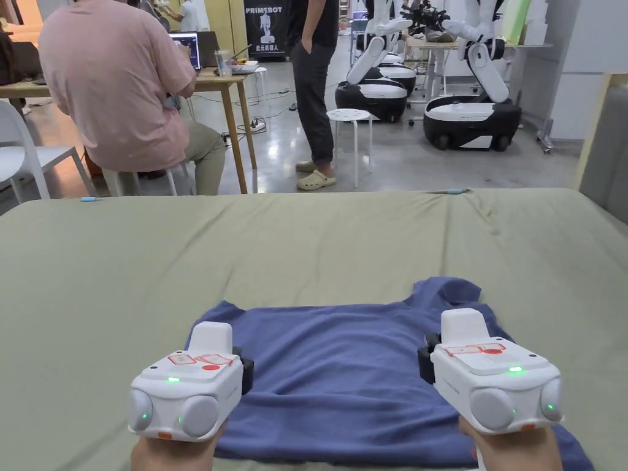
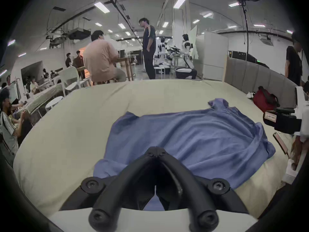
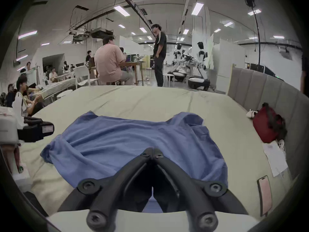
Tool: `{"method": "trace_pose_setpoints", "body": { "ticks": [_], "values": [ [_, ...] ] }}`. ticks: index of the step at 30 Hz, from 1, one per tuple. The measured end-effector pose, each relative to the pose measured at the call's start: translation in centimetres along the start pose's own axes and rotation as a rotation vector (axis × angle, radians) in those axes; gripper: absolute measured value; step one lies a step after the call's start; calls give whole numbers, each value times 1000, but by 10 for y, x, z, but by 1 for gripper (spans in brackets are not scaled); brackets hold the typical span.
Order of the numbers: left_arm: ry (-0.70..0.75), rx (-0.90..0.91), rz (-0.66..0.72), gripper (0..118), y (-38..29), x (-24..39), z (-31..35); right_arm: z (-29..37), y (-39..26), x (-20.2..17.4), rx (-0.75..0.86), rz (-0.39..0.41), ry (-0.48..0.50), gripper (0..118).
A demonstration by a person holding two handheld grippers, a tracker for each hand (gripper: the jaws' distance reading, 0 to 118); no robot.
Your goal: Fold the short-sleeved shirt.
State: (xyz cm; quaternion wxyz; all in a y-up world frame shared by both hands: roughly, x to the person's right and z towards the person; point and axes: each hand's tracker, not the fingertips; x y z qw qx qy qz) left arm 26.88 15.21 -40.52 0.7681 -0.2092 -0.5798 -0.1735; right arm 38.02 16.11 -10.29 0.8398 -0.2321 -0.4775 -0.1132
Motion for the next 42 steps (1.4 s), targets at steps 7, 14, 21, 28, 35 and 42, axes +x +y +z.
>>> {"method": "trace_pose_setpoints", "body": {
  "ticks": [7,14,21,28,35,42],
  "values": [
    [100,-94,30,0,34,-73,-66,-39,1,17,-28,-6,16,0],
    [119,-191,-23,36,76,-94,-179,-77,9,59,-61,-33,3,0],
    [114,-293,0,65,73,-90,-254,-115,19,133,-161,-40,-66,44],
    [107,-315,-45,2,76,-73,-237,-205,39,193,-281,-62,-181,96],
    [103,-269,-49,2,87,-70,-206,-264,30,204,-476,-206,-134,45],
    [108,-208,-63,1,98,-66,-162,-180,56,195,-269,-79,-142,2]
  ]
}}
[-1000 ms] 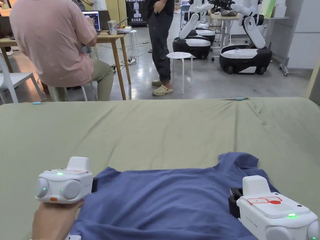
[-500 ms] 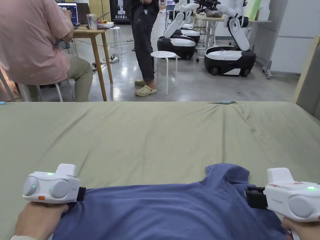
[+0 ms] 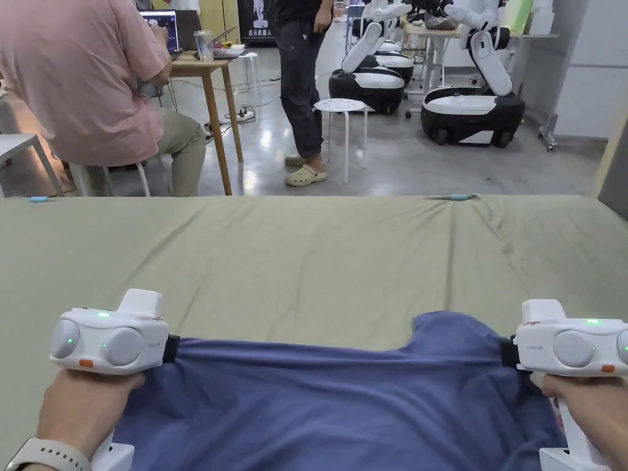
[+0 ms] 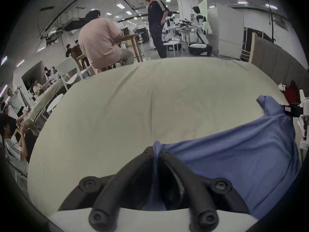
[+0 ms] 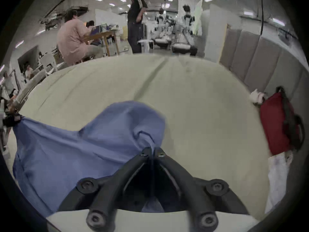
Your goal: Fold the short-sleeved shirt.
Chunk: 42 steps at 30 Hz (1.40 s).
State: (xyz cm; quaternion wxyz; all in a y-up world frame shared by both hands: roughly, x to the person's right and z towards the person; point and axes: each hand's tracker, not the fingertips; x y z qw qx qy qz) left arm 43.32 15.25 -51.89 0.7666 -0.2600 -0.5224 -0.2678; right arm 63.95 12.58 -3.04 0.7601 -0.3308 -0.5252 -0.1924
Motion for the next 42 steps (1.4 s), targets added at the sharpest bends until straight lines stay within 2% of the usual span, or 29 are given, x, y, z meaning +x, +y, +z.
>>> {"method": "trace_pose_setpoints", "body": {
  "ticks": [2,3,8,11,15,19,20,21,22,23,24,25,26,27,30,32,33,34,35,36,37,38,42],
  "values": [
    [-10,27,9,2,-3,-2,26,37,-1,10,27,-44,49,2],
    [-14,42,8,2,-6,-3,39,55,-4,13,52,-50,44,2],
    [-50,103,45,2,-45,-18,112,147,-45,15,107,4,24,2],
    [-78,94,57,2,-84,-23,141,178,-87,15,89,17,24,2],
    [-104,41,109,2,-146,-29,158,197,-152,-2,31,43,34,2],
    [-100,-44,173,2,-199,-32,149,182,-196,-17,-51,30,26,2],
    [-99,-38,170,3,-205,-29,148,166,-197,-14,-49,23,23,2],
    [-91,-32,167,14,-207,-26,149,166,-198,-16,-35,14,17,3],
    [-57,-23,150,32,-206,-26,147,171,-196,-19,2,-5,6,9],
    [-26,6,130,61,-201,-22,152,180,-188,-24,39,-27,9,24],
    [-16,43,116,92,-196,-17,158,189,-179,-27,62,-41,32,64],
    [-7,93,107,107,-188,-10,166,197,-170,-37,87,-41,60,92],
    [-5,151,104,112,-176,1,175,207,-161,-51,130,-32,74,110],
    [-6,192,98,110,-167,11,181,215,-154,-66,188,-16,79,116],
    [-26,303,58,106,-141,55,199,237,-136,-113,320,24,101,115],
    [-36,386,39,94,-132,83,210,247,-133,-140,406,41,110,112],
    [-35,415,35,82,-130,93,213,249,-136,-150,438,42,109,99],
    [-36,456,28,73,-133,102,213,251,-140,-161,463,45,135,79],
    [-10,499,12,58,-137,109,215,251,-144,-168,446,47,138,52],
    [14,519,-14,30,-141,114,215,249,-148,-173,445,51,127,15],
    [29,525,-42,5,-144,117,214,247,-152,-178,456,62,106,0],
    [22,525,-43,0,-148,119,216,246,-154,-181,473,71,85,0],
    [-32,463,21,0,-148,94,209,241,-156,-188,480,89,93,0]
  ]
}}
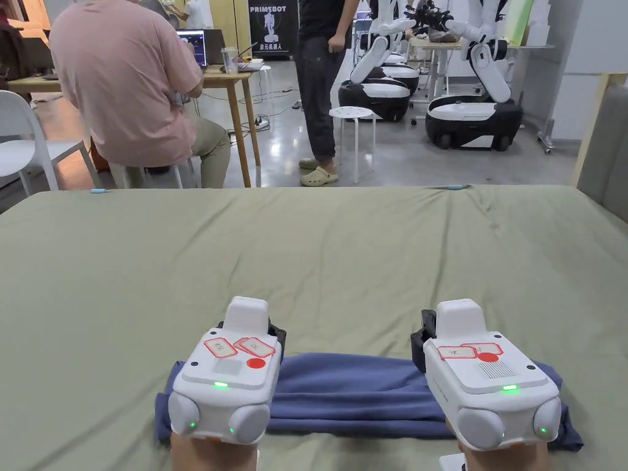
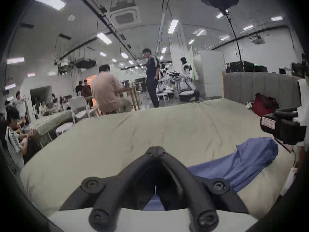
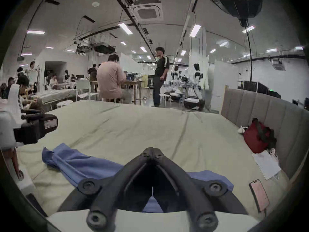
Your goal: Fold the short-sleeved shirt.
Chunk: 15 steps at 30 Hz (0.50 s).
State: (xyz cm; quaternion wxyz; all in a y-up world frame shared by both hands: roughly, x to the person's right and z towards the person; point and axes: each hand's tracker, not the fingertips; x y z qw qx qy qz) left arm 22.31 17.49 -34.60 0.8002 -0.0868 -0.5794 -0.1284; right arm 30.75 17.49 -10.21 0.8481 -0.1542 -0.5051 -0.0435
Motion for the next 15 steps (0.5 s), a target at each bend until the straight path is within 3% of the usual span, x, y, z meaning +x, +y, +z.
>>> {"method": "trace_pose_setpoints", "body": {
  "ticks": [3,7,8,11,13,15],
  "values": [
    [20,-65,119,0,-8,-45,-10,-6,0,-7,2,13,-4,0],
    [-40,-185,415,0,-37,-130,-24,-15,-3,-22,-18,25,4,0],
    [-46,-190,488,9,-46,-151,-23,-17,-5,-25,-23,24,11,0],
    [-32,-248,672,115,-74,-199,-33,-24,-9,-39,-40,43,23,0],
    [-16,-220,818,112,-96,-220,-33,-29,-12,-46,-52,55,31,0],
    [-128,-290,1023,118,-125,-238,-46,-36,-14,-52,-62,57,31,0]
  ]
}}
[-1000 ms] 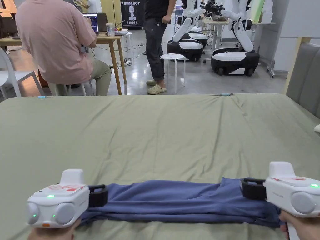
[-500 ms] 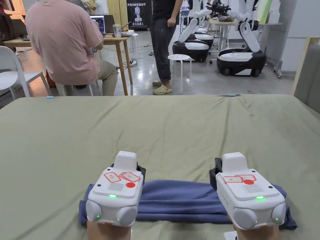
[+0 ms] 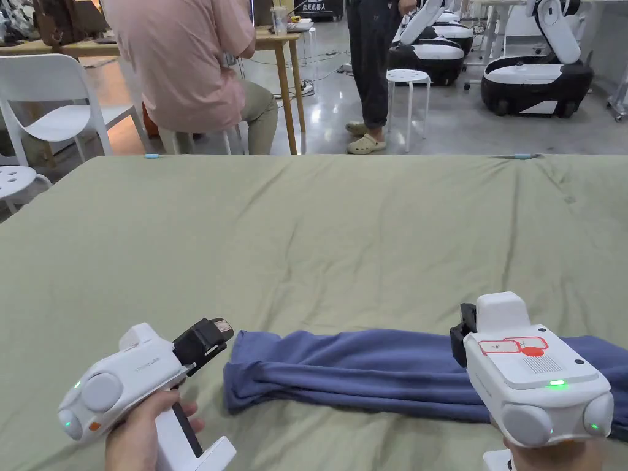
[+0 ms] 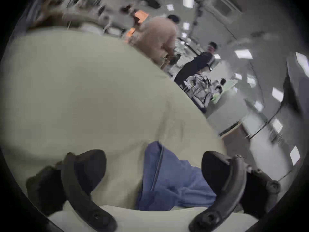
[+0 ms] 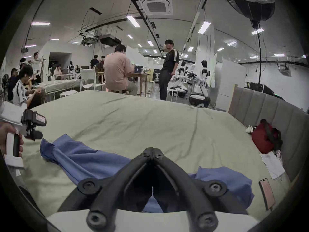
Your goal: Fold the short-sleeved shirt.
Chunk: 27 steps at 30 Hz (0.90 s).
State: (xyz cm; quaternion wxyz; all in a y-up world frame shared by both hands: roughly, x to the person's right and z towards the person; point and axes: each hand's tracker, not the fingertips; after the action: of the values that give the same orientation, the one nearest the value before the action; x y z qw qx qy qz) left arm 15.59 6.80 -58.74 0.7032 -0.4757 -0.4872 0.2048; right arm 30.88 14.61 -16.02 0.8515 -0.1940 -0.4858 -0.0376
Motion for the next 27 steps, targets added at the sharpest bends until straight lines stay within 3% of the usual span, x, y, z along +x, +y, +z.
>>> {"method": "trace_pose_setpoints", "body": {
  "ticks": [3,5,7,8,10,12,14,18,23,27],
  "values": [
    [-180,-156,246,118,-13,-37,-26,-7,0,-5,-14,-10,0,0],
    [-288,-115,227,118,-22,-33,-33,-9,0,-9,-17,-7,-1,0],
    [-331,-199,241,118,-25,-16,-44,-11,0,-9,-22,-9,0,0],
    [-358,-217,253,111,-29,-11,-50,-13,0,-10,-25,-15,1,0],
    [-323,-232,268,70,-35,-1,-63,-16,-2,-11,-33,-22,0,0],
    [-290,-266,292,10,-44,0,-75,-17,-2,-9,-39,-22,-1,0],
    [-137,-221,116,9,-38,-1,-77,-17,-3,-7,-45,-17,-5,0],
    [-91,-99,-6,7,-12,7,-52,-15,-4,4,-46,-17,-13,0],
    [185,17,-507,7,15,57,-26,-10,-4,23,-46,-30,-33,0],
    [235,72,-837,7,-29,133,-20,-4,-8,41,-45,-26,-52,0]
  ]
}}
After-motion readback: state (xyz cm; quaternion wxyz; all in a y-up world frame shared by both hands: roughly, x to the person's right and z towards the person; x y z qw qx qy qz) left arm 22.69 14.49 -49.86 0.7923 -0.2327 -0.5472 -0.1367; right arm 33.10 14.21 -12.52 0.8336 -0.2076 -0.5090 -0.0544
